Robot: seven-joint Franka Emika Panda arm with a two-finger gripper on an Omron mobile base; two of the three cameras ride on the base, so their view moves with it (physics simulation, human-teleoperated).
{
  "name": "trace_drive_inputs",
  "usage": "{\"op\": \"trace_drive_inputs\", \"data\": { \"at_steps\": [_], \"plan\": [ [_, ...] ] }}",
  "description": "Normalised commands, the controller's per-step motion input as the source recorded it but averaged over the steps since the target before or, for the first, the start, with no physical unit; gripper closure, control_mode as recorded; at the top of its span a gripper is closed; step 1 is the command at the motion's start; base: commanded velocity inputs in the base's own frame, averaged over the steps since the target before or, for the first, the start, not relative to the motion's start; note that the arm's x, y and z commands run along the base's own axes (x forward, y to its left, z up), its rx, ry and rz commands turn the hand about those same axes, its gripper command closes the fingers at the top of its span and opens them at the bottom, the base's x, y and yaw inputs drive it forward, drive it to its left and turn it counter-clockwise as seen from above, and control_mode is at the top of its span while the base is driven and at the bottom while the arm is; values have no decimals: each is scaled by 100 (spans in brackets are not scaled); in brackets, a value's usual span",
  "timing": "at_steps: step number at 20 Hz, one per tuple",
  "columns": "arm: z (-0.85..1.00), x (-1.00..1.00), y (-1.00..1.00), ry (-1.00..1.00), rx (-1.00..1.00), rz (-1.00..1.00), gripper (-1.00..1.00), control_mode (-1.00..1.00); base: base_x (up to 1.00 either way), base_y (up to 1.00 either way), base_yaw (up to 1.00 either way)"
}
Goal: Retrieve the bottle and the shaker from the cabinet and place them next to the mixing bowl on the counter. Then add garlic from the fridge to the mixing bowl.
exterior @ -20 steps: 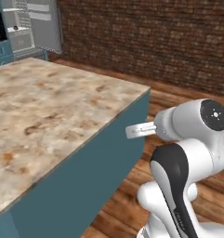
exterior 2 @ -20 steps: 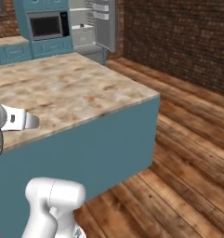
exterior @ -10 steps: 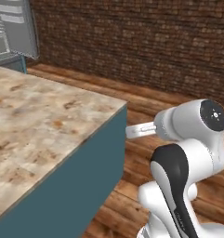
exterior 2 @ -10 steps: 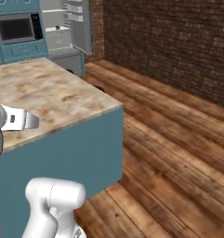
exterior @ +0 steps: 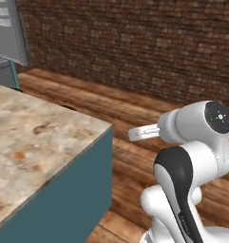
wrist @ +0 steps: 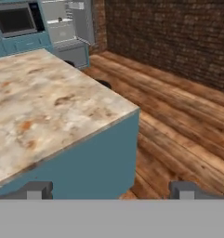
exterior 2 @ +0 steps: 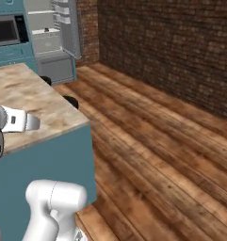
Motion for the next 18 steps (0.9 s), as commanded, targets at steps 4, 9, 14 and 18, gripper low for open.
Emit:
{"op": "trace_drive_inputs", "data": {
  "at_steps": [4,9,14,18],
  "plan": [
    [0,0,0,0,0,0,-100,100,100,-39,20],
    [0,0,0,0,0,0,-100,100,100,-51,28],
    [0,0,0,0,0,0,-100,100,100,-62,35],
    [0,0,0,0,0,0,-100,100,100,-54,30]
  ]
}}
